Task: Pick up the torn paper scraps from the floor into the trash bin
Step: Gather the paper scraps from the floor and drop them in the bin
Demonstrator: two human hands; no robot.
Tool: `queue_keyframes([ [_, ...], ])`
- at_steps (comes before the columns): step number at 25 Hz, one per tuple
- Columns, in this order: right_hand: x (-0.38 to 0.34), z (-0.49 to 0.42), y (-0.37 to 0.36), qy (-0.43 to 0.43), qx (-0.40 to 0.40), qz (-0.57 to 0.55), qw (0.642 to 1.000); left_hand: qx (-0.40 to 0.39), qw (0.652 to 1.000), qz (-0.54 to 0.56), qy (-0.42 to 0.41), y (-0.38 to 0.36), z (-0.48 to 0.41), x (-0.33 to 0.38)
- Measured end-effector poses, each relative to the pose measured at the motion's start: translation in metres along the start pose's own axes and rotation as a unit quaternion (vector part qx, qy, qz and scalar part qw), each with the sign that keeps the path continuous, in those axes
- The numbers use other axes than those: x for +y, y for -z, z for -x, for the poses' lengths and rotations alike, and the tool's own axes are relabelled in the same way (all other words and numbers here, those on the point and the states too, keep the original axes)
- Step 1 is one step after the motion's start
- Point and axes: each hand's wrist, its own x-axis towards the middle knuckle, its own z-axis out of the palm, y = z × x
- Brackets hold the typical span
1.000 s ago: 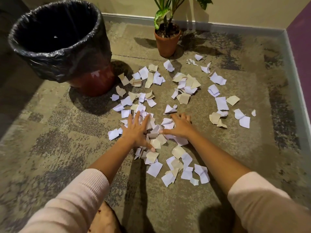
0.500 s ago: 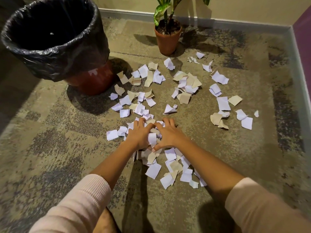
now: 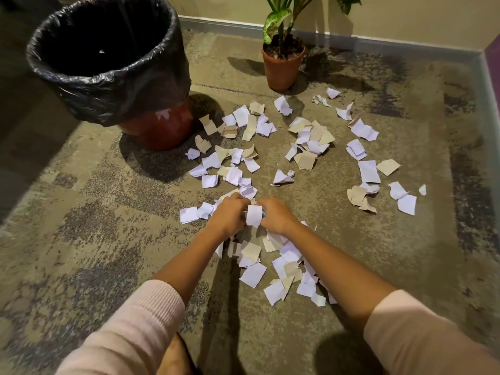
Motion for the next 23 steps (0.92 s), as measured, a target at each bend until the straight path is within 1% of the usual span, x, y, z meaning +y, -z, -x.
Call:
queue_keyframes([
  [2, -0.003, -0.005, 0.006, -0.020, 0.008, -0.070, 0.997, 0.031, 0.999, 0.041, 0.013, 0.008, -0.004, -0.001],
  [5, -0.012, -0.014, 0.022, -0.038, 0.017, -0.173, 0.984, 0.082, 0.989, 0.118, 0.041, 0.019, -0.008, -0.003],
  [8, -0.018, -0.025, 0.037, -0.034, 0.021, -0.235, 0.971, 0.108, 0.969, 0.205, 0.086, 0.034, -0.010, -0.004],
  [11, -0.022, -0.038, 0.051, -0.048, 0.028, -0.279, 0.959, 0.139, 0.952, 0.244, 0.124, 0.051, -0.013, -0.011],
  [15, -0.027, -0.048, 0.070, -0.080, 0.020, -0.390, 0.917, 0.171, 0.921, 0.310, 0.164, 0.076, -0.018, -0.022],
  [19, -0.038, -0.059, 0.086, -0.063, 0.030, -0.463, 0.883, 0.214, 0.901, 0.345, 0.150, 0.103, -0.029, -0.023],
  [23, -0.071, -0.065, 0.118, -0.020, 0.042, -0.496, 0.867, 0.287, 0.880, 0.363, 0.105, 0.144, -0.047, -0.008],
])
